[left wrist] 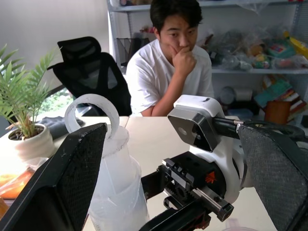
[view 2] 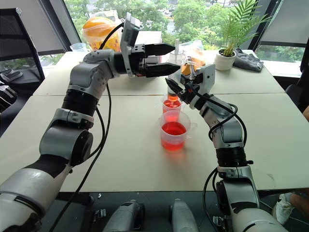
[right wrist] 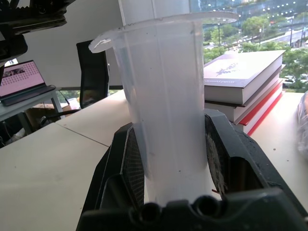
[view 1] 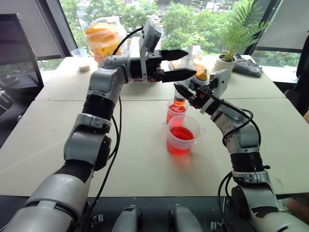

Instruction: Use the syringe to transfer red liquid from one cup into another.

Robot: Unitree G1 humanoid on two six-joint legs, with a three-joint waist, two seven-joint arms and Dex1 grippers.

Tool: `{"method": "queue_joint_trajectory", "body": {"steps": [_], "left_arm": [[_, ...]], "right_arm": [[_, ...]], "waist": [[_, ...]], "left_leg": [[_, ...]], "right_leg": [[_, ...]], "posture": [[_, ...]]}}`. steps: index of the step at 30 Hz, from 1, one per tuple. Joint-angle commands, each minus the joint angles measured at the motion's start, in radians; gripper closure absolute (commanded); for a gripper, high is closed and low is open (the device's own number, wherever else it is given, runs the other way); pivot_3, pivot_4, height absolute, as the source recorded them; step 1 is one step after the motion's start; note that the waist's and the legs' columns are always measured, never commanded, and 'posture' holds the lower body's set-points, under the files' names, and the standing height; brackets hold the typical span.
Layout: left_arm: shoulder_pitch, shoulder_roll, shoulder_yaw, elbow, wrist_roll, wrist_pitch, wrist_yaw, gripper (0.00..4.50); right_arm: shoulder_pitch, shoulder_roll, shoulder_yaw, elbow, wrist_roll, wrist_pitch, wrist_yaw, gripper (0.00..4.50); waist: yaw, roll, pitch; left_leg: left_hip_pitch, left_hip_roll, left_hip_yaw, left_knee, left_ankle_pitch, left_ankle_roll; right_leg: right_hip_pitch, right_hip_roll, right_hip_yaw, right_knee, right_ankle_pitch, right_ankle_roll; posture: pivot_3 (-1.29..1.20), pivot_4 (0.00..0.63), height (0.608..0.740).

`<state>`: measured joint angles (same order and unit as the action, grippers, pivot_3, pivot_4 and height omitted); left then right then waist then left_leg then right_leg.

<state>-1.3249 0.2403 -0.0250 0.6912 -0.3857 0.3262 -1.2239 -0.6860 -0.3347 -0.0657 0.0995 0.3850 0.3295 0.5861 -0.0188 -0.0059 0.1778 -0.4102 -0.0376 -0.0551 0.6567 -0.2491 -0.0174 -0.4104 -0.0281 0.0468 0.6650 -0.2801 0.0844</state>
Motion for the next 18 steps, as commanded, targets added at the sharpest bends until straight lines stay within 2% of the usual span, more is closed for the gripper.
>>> {"method": "queue_joint_trajectory", "body": {"steps": [1,3,4,5,7,12,13,18], "left_arm": [[-0.056,-0.013,0.014,0.022,0.015,-0.038,0.016,0.05],[-0.066,-0.027,0.015,0.040,0.016,-0.045,0.019,0.05],[-0.070,-0.033,0.014,0.047,0.016,-0.047,0.017,0.43],[-0.073,-0.039,0.014,0.055,0.015,-0.047,0.016,0.61],[-0.078,-0.046,0.015,0.070,0.017,-0.052,0.016,1.48],[-0.083,-0.052,0.022,0.098,0.031,-0.056,0.023,4.11],[-0.083,-0.052,0.024,0.102,0.035,-0.059,0.024,4.46],[-0.077,-0.048,0.021,0.120,0.057,-0.074,0.024,4.46]], "right_arm": [[-0.015,-0.003,-0.004,-0.071,0.009,0.001,0.005,3.08],[-0.012,-0.004,-0.002,-0.078,0.008,0.006,0.006,3.08],[-0.012,-0.004,-0.002,-0.081,0.008,0.008,0.006,3.08],[-0.011,-0.004,-0.001,-0.083,0.008,0.011,0.005,3.08],[-0.012,-0.006,-0.002,-0.084,0.006,0.013,0.006,3.08],[-0.012,-0.010,0.001,-0.105,0.003,0.023,0.006,3.08],[-0.011,-0.011,0.001,-0.113,0.003,0.027,0.007,3.08],[-0.008,-0.021,0.000,-0.151,0.003,0.049,0.005,3.08]], "waist": [[0.000,0.000,0.000],[0.001,0.000,0.000],[0.001,0.000,0.000],[0.001,0.000,0.000],[0.001,0.000,0.000],[-0.002,0.000,0.000],[0.000,0.000,0.000],[0.001,0.000,0.000]], "left_leg": [[0.000,0.000,0.000,0.000,0.000,0.000],[0.000,0.000,0.000,0.000,0.000,0.000],[0.000,0.000,0.000,0.000,0.000,0.000],[0.000,0.000,0.000,0.000,0.000,0.000],[0.000,0.000,0.000,0.000,0.000,0.000],[0.000,0.000,0.000,0.000,0.000,0.000],[0.000,0.000,0.000,0.000,0.000,0.000],[0.000,0.000,0.000,0.000,0.000,0.000]], "right_leg": [[0.000,0.000,0.000,0.000,0.000,0.000],[0.000,0.000,0.000,0.000,0.000,0.000],[0.000,0.000,0.000,0.000,0.000,0.000],[0.000,0.000,0.000,0.000,0.000,0.000],[0.000,0.000,0.000,0.000,0.000,0.000],[0.000,0.000,0.000,0.000,0.000,0.000],[0.000,0.000,0.000,0.000,0.000,0.000],[0.000,0.000,0.000,0.000,0.000,0.000]], "posture": [[0.00,0.150,0.740],[0.00,0.150,0.740],[0.00,0.150,0.740],[0.00,0.150,0.740],[0.00,0.150,0.740],[0.00,0.150,0.740],[0.00,0.150,0.740],[0.00,0.150,0.740]]}}
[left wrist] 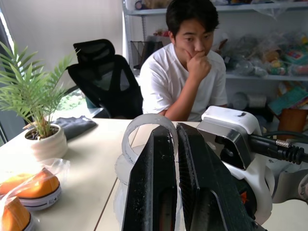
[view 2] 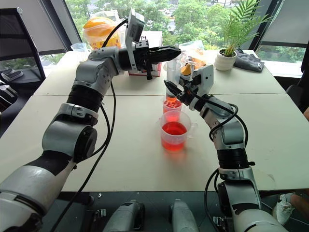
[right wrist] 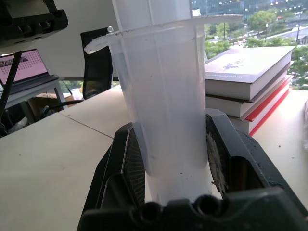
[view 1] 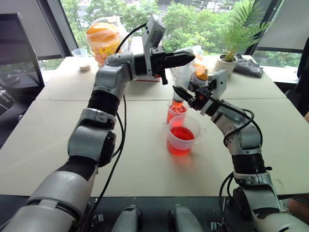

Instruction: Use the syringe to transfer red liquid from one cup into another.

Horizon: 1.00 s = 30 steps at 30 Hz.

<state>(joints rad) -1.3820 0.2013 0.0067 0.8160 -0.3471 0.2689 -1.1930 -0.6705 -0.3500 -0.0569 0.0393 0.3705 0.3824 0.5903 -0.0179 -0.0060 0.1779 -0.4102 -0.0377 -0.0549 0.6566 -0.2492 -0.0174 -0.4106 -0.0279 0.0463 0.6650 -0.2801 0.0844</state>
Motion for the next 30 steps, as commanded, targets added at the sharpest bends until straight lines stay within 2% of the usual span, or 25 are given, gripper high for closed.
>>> {"method": "queue_joint_trajectory", "body": {"steps": [1,13,30], "left_arm": [[-0.014,-0.008,-0.014,-0.003,0.024,-0.017,-0.008,4.46],[0.038,-0.005,-0.028,-0.011,0.046,-0.024,-0.010,4.46],[0.094,0.004,-0.049,-0.083,0.049,0.009,-0.011,4.46]], "right_arm": [[-0.025,-0.009,-0.011,-0.102,0.020,0.003,0.000,3.08],[-0.098,-0.053,-0.063,-0.194,0.068,0.097,-0.023,3.08],[-0.143,-0.073,-0.072,-0.193,0.088,0.119,-0.029,3.08]], "waist": [[0.000,0.000,0.000],[-0.001,0.000,0.000],[0.001,0.000,0.000]], "left_leg": [[0.000,0.000,0.000,0.000,0.000,0.000],[0.000,0.000,0.000,0.000,0.000,0.000],[0.000,0.000,0.000,0.000,0.000,0.000]], "right_leg": [[0.000,0.000,0.000,0.000,0.000,0.000],[0.000,0.000,0.000,0.000,0.000,0.000],[0.000,0.000,0.000,0.000,0.000,0.000]], "posture": [[0.00,0.150,0.740],[0.00,0.150,0.740],[0.00,0.150,0.740]]}}
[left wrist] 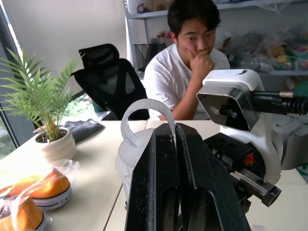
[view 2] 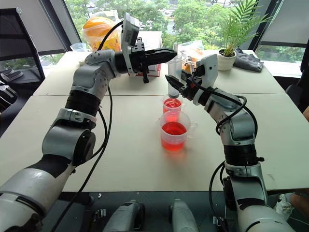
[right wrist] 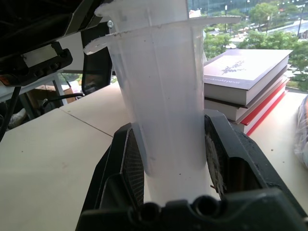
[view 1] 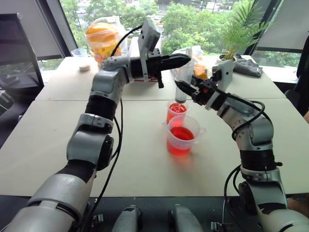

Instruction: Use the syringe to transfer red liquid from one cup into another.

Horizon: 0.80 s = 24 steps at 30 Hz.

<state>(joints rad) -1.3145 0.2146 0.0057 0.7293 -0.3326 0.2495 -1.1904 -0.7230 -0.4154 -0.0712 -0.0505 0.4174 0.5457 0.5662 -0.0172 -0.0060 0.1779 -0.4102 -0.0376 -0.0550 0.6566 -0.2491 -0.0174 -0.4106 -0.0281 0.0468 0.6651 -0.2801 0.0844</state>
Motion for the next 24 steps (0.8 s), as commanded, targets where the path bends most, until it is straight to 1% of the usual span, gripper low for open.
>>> {"method": "queue_joint_trajectory", "body": {"steps": [1,8,11,14,16,18,21,24], "left_arm": [[0.026,-0.008,-0.047,0.000,0.034,0.030,-0.012,4.46],[0.003,0.006,-0.019,-0.019,0.009,0.056,0.000,4.46],[-0.002,0.016,-0.011,-0.034,-0.001,0.081,0.002,3.65],[-0.010,0.035,0.004,-0.051,-0.014,0.112,0.005,2.20],[-0.012,0.051,0.016,-0.064,-0.021,0.120,0.006,1.10],[-0.008,0.075,0.025,-0.085,-0.026,0.129,0.003,0.12],[0.018,0.119,0.024,-0.133,-0.030,0.147,-0.018,0.05],[0.091,0.186,0.004,-0.226,-0.038,0.181,-0.071,0.05]], "right_arm": [[-0.089,-0.008,-0.058,-0.100,0.039,-0.046,-0.004,3.08],[-0.062,0.002,-0.040,-0.082,0.027,-0.052,0.003,3.08],[-0.051,0.009,-0.032,-0.072,0.021,-0.056,0.006,3.08],[-0.037,0.019,-0.022,-0.066,0.019,-0.055,0.008,3.08],[-0.030,0.022,-0.017,-0.059,0.016,-0.058,0.011,3.08],[-0.026,0.025,-0.016,-0.047,0.013,-0.063,0.013,3.08],[-0.026,0.029,-0.020,-0.035,0.011,-0.059,0.008,3.08],[-0.034,0.027,-0.027,-0.029,0.014,-0.045,0.001,3.08]], "waist": [[0.000,0.000,0.000],[-0.001,0.000,0.000],[-0.001,0.000,0.000],[-0.001,0.000,0.000],[-0.003,0.000,0.000],[-0.002,0.000,0.000],[-0.003,0.000,0.000],[-0.004,0.000,0.000]], "left_leg": [[0.000,0.000,0.000,0.000,0.000,0.000],[0.000,0.000,0.000,0.000,0.000,0.000],[0.000,0.000,0.000,0.000,0.000,0.000],[0.000,0.000,0.000,0.000,0.000,0.000],[0.000,0.000,0.000,0.000,0.000,0.000],[0.000,0.000,0.000,0.000,0.000,0.000],[0.000,0.000,0.000,0.000,0.000,0.000],[0.000,0.000,0.000,-0.001,0.000,0.000]], "right_leg": [[0.000,0.000,0.000,0.000,0.000,0.000],[0.000,0.000,0.000,0.000,0.000,0.000],[0.000,0.000,0.000,0.000,0.000,0.000],[0.000,0.000,0.000,0.000,0.000,0.000],[0.000,0.000,0.000,0.000,0.000,0.000],[0.000,0.000,0.000,0.000,0.000,0.000],[0.000,0.000,0.000,0.000,0.000,0.000],[-0.001,0.000,0.001,0.000,0.000,0.000]], "posture": [[0.00,0.150,0.740],[0.00,0.150,0.740],[0.00,0.150,0.740],[0.00,0.150,0.740],[0.00,0.150,0.740],[0.00,0.150,0.740],[0.00,0.150,0.740],[0.00,0.150,0.740]]}}
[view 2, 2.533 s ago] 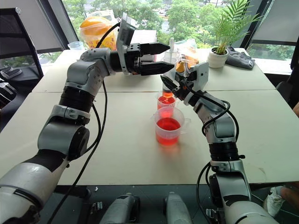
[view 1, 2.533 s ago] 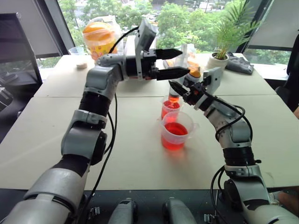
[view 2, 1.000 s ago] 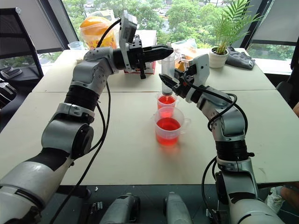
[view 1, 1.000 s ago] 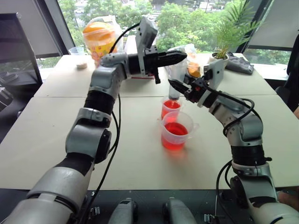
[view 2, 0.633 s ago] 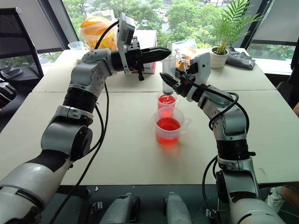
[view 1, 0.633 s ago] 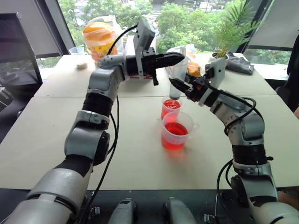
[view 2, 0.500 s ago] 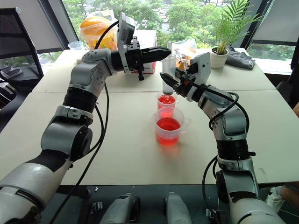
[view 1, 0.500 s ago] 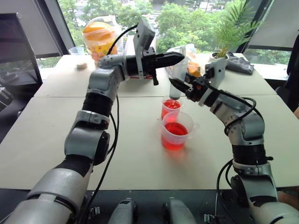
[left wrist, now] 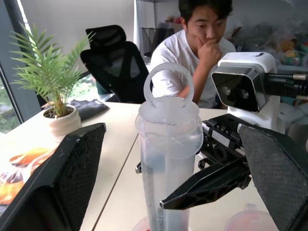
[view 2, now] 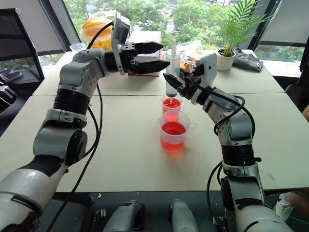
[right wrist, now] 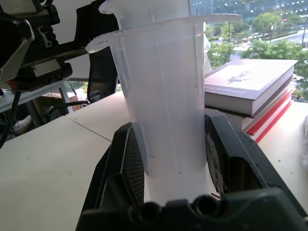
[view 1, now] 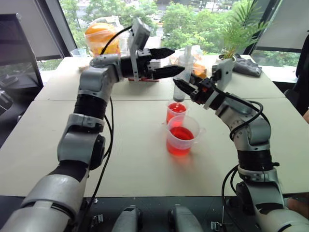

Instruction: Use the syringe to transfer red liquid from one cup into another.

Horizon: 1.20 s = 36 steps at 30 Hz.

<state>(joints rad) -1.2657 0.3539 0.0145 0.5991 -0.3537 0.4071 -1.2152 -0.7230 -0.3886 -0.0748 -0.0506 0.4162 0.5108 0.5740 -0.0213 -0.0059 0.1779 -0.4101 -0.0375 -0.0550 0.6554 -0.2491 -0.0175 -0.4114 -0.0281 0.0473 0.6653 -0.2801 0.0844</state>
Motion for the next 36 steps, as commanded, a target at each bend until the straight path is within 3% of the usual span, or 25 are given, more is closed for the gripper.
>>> {"method": "queue_joint_trajectory", "body": {"steps": [1,9,14,21,24,28,32,36], "left_arm": [[0.069,0.064,-0.011,-0.129,-0.021,0.035,-0.061,0.05],[0.313,0.214,-0.086,-0.369,-0.023,0.076,-0.186,0.05],[0.375,0.246,-0.099,-0.415,-0.018,0.052,-0.180,0.05],[0.389,0.238,-0.103,-0.439,-0.028,0.057,-0.164,0.05],[0.401,0.229,-0.106,-0.447,-0.030,0.055,-0.156,0.05],[0.422,0.212,-0.115,-0.464,-0.031,0.049,-0.137,0.05],[0.440,0.206,-0.116,-0.491,-0.036,0.055,-0.124,0.05],[0.457,0.206,-0.113,-0.520,-0.044,0.064,-0.111,0.05]], "right_arm": [[-0.037,0.000,-0.027,-0.029,0.019,-0.004,-0.010,3.08],[-0.071,-0.010,-0.049,-0.014,0.029,0.029,-0.025,3.08],[-0.129,-0.026,-0.078,-0.017,0.060,0.122,-0.065,3.08],[-0.354,-0.162,-0.231,0.052,0.189,0.639,-0.230,3.08],[-0.445,-0.272,-0.192,0.171,0.144,0.854,-0.255,3.08],[-0.501,-0.438,0.023,0.270,0.136,1.074,-0.162,3.08],[-0.511,-0.563,0.254,0.408,0.161,1.103,-0.043,3.08],[-0.476,-0.584,0.371,0.530,0.100,1.074,0.039,3.08]], "waist": [[-0.001,0.000,0.000],[0.004,0.000,0.000],[0.007,0.000,0.000],[0.008,0.000,0.000],[0.008,0.000,0.000],[0.006,0.001,0.000],[0.002,0.001,0.000],[0.003,0.001,0.000]], "left_leg": [[0.000,0.000,0.000,0.000,0.000,0.000],[0.000,0.000,0.000,-0.002,0.000,-0.001],[0.000,0.000,0.000,-0.002,0.001,-0.001],[-0.001,0.000,0.000,-0.004,0.001,-0.001],[-0.001,0.000,0.001,-0.005,0.000,-0.001],[-0.001,0.000,0.001,-0.007,0.000,-0.001],[-0.008,0.000,0.003,-0.006,0.000,-0.001],[-0.013,0.000,0.004,-0.005,0.001,-0.001]], "right_leg": [[0.000,0.000,0.000,0.000,0.000,0.000],[-0.001,-0.001,0.001,0.000,0.000,0.000],[-0.001,-0.002,0.001,-0.001,0.000,0.000],[-0.002,-0.003,0.001,-0.001,0.000,-0.001],[-0.003,-0.004,0.001,-0.001,-0.001,-0.002],[-0.003,-0.004,0.001,-0.003,-0.001,-0.003],[-0.012,-0.003,0.002,-0.001,-0.001,-0.003],[-0.016,-0.003,0.002,-0.001,-0.001,-0.003]], "posture": [[0.00,0.150,0.740],[0.00,0.150,0.740],[0.00,0.150,0.740],[0.00,0.150,0.740],[0.00,0.150,0.740],[0.00,0.150,0.740],[0.00,0.150,0.740],[0.00,0.150,0.740]]}}
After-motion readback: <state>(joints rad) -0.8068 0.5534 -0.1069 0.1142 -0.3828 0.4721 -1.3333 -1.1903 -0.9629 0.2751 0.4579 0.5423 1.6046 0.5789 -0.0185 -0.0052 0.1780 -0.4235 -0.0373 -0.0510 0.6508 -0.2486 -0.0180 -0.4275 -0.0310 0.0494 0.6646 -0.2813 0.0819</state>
